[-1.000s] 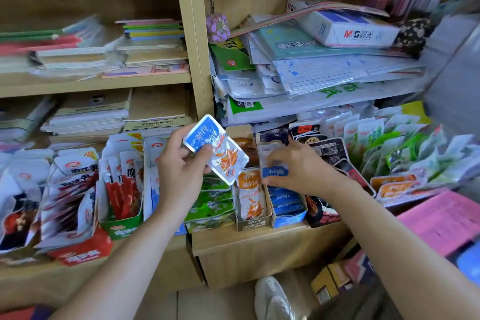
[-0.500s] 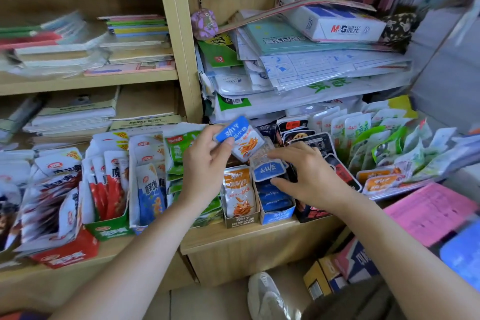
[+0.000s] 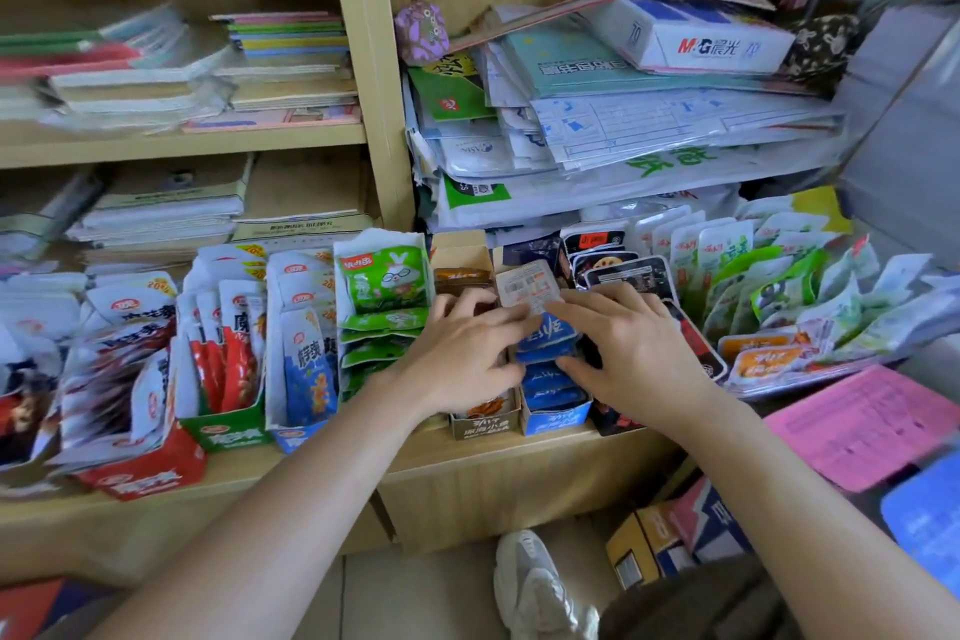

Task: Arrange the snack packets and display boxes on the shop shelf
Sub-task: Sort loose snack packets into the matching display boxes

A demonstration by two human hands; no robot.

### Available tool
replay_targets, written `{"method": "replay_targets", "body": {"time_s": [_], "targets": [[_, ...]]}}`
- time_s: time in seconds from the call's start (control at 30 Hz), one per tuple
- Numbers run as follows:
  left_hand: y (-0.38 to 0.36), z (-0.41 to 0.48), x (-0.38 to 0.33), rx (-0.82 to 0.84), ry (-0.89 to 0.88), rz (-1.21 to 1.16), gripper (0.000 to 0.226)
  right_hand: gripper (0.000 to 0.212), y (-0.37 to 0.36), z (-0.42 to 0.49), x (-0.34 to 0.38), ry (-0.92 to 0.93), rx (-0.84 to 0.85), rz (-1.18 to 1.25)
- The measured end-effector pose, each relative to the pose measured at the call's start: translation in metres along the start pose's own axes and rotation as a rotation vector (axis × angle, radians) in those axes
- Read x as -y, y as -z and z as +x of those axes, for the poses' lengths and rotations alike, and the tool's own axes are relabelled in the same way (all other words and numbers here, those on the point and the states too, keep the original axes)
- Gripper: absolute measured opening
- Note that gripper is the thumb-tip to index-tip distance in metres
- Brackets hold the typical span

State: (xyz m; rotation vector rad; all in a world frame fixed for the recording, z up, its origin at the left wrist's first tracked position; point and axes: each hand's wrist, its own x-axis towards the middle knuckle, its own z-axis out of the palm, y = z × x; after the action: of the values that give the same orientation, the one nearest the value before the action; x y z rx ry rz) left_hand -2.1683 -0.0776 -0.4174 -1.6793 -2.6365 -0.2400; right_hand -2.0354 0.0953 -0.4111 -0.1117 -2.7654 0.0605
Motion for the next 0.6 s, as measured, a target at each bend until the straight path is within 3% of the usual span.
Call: {"method": "replay_targets", "body": {"time_s": [0.13,0.2,0.33,0.5,0.6], "targets": [[0.002,-0.024,0.003,-0.085,-0.004,-0.162,0.053,0.056,-0.011,0.003,0.009,0.032,0.081,-0.102],[0.008,-0.042,0.01,-0.154,0.016,-0.271,0.044,0.049,-0.014,0.005,0.012,0.002,0.106,-0.123],[0.03,-0.081,0.043,-0.313,0.079,-0.275,0.021,0.04,-0.013,0.013,0.021,-0.022,0.061,-0.155],[0.058,-0.128,0.094,-0.513,0.361,-0.196,0.024,0.047,-0.014,0.028,0.063,0.067,-0.041,0.185],[0.062,-0.156,0.117,-0.513,0.487,-0.128,0.027,0.069,-0.02,0.037,0.1,0.218,0.018,0.312]]}}
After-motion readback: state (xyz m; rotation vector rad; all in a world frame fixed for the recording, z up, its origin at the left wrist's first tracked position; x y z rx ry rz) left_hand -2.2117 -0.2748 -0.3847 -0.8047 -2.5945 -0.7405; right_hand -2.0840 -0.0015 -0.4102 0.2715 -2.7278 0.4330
